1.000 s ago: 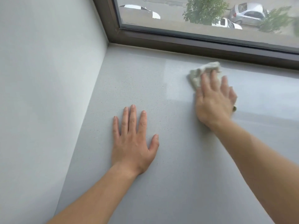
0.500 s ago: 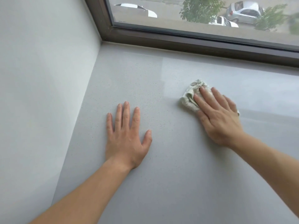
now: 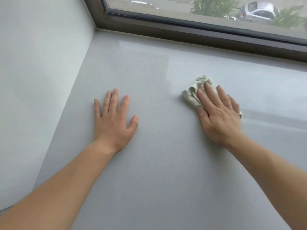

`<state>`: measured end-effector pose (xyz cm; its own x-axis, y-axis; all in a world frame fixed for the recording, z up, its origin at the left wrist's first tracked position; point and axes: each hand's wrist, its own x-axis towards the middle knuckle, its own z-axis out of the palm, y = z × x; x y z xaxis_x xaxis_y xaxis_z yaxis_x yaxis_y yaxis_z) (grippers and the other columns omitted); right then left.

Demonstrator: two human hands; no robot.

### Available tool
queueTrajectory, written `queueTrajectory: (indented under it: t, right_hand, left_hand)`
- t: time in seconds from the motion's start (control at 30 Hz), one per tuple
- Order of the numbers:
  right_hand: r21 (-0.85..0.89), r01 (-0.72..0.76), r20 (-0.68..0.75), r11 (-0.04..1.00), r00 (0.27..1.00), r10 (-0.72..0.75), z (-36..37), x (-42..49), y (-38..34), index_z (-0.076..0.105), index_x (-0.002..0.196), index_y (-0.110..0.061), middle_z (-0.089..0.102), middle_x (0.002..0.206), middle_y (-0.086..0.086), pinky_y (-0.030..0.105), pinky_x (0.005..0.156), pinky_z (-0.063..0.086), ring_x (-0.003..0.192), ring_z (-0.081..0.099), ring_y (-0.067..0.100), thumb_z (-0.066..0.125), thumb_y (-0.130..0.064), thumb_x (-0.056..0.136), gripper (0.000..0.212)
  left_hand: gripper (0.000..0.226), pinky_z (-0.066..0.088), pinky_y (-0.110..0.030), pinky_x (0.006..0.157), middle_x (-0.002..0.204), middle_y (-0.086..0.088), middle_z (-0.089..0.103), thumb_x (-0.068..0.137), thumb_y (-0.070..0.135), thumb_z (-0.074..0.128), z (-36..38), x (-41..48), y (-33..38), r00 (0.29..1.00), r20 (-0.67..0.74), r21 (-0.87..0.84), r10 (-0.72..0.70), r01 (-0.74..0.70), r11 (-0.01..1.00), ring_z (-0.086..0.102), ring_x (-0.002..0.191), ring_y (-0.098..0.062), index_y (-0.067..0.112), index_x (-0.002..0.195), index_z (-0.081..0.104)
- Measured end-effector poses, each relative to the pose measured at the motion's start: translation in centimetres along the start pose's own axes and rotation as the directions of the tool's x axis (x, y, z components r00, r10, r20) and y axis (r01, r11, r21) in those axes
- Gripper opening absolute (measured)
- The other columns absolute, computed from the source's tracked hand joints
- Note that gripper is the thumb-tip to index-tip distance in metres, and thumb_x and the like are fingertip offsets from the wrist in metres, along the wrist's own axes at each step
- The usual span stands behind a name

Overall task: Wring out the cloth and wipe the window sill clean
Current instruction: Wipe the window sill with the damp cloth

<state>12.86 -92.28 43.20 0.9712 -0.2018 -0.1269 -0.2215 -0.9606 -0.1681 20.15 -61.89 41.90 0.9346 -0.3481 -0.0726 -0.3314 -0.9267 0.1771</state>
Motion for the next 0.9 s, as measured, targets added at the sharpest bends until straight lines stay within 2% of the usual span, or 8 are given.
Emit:
queueTrajectory:
  t: [0.13, 0.2, 0.3, 0.37, 0.57, 0.63, 0.73, 0.9]
  right_hand:
    - [0.081, -0.222, -0.013, 0.972, 0.975, 0.223, -0.3, 1.2, -0.1, 0.011, 0.157, -0.038, 0.001, 0.167, -0.012, 0.043, 0.122, 0.0, 0.153, -0.005, 0.019, 0.018, -0.045, 0.104, 0.054]
    - [0.068, -0.159, -0.013, 0.985, 0.987, 0.16, 0.6, -2.5, -2.7, 0.012, 0.158, -0.037, 0.001, 0.167, -0.011, 0.043, 0.122, 0.0, 0.154, -0.006, 0.021, 0.02, -0.042, 0.104, 0.054]
    - [0.022, 0.076, 0.037, 0.997, 0.996, -0.077, 1.7, -8.4, -4.3, 0.015, 0.157, -0.038, 0.006, 0.167, -0.012, 0.041, 0.122, 0.001, 0.154, -0.003, 0.021, 0.022, -0.042, 0.103, 0.054]
    - [0.023, 0.111, 0.076, 0.994, 0.991, -0.112, 1.3, -7.6, -2.5, 0.015, 0.156, -0.04, 0.005, 0.166, -0.014, 0.04, 0.122, 0.003, 0.154, 0.0, 0.02, 0.019, -0.045, 0.102, 0.055]
    - [0.09, -0.17, 0.033, 0.981, 0.985, 0.167, -0.2, -1.6, 0.1, 0.01, 0.158, -0.037, -0.002, 0.167, -0.012, 0.044, 0.122, -0.002, 0.153, -0.008, 0.021, 0.017, -0.042, 0.105, 0.054]
    - [0.072, -0.1, 0.01, 0.992, 0.995, 0.1, 0.9, -5.4, -2.7, 0.012, 0.158, -0.035, 0.002, 0.168, -0.009, 0.044, 0.122, 0.0, 0.154, -0.005, 0.023, 0.021, -0.041, 0.104, 0.055]
    - [-0.007, 0.137, 0.003, 0.991, 0.991, -0.137, 2.1, -12.8, -5.1, 0.029, 0.156, -0.031, 0.019, 0.166, -0.004, 0.048, 0.121, 0.011, 0.153, 0.01, 0.027, 0.034, -0.04, 0.1, 0.056]
    - [-0.084, 0.243, 0.013, 0.966, 0.97, -0.243, 1.3, -9.0, -2.7, 0.042, 0.146, -0.018, 0.031, 0.16, 0.011, 0.052, 0.122, 0.012, 0.147, 0.025, 0.038, 0.039, -0.039, 0.095, 0.056]
  left_hand:
    - [0.061, -0.003, -0.057, 0.121, 0.161, -0.015, 0.028, 0.096, 0.046, 0.03, -0.8, -3.2, 2.9, 0.998, -0.069, -0.116, -0.007, -0.001, 0.993, 0.015, 0.152, -0.029, 0.014, 0.146, 0.042]
    - [0.058, -0.001, -0.059, 0.121, 0.16, -0.016, 0.028, 0.096, 0.044, 0.034, -0.9, -6.0, 4.8, 0.996, -0.08, -0.139, 0.029, -0.04, 0.989, 0.016, 0.152, -0.029, 0.014, 0.144, 0.045]
    - [0.057, 0.001, -0.061, 0.12, 0.162, -0.015, 0.025, 0.096, 0.044, 0.035, 0.0, -9.8, 5.7, 0.998, -0.044, -0.105, 0.042, -0.046, 0.993, 0.014, 0.152, -0.028, 0.016, 0.145, 0.044]
    - [0.059, 0.002, -0.061, 0.12, 0.165, -0.011, 0.018, 0.097, 0.046, 0.032, 0.8, -11.2, 5.1, 1.0, -0.003, -0.091, 0.003, -0.003, 0.996, 0.009, 0.154, -0.025, 0.02, 0.149, 0.038]
    - [0.065, 0.006, -0.059, 0.12, 0.166, -0.008, 0.012, 0.096, 0.048, 0.029, 1.8, -11.7, 4.4, 0.999, 0.025, 0.025, 0.026, -0.026, 0.999, 0.004, 0.154, -0.023, 0.024, 0.155, 0.026]
    - [0.065, 0.006, -0.059, 0.121, 0.166, -0.007, 0.012, 0.095, 0.048, 0.03, 1.7, -11.7, 4.4, 1.0, 0.017, 0.025, 0.02, -0.021, 0.999, 0.004, 0.154, -0.023, 0.024, 0.155, 0.026]
    - [0.065, 0.007, -0.059, 0.12, 0.166, -0.007, 0.012, 0.095, 0.048, 0.03, 1.7, -11.7, 4.3, 1.0, 0.016, 0.023, 0.013, -0.013, 1.0, 0.005, 0.154, -0.022, 0.024, 0.155, 0.028]
    - [0.065, 0.004, -0.057, 0.121, 0.167, -0.006, 0.011, 0.095, 0.049, 0.029, 1.8, -11.9, 4.5, 1.0, 0.019, 0.017, 0.005, -0.005, 1.0, 0.004, 0.154, -0.021, 0.025, 0.155, 0.028]
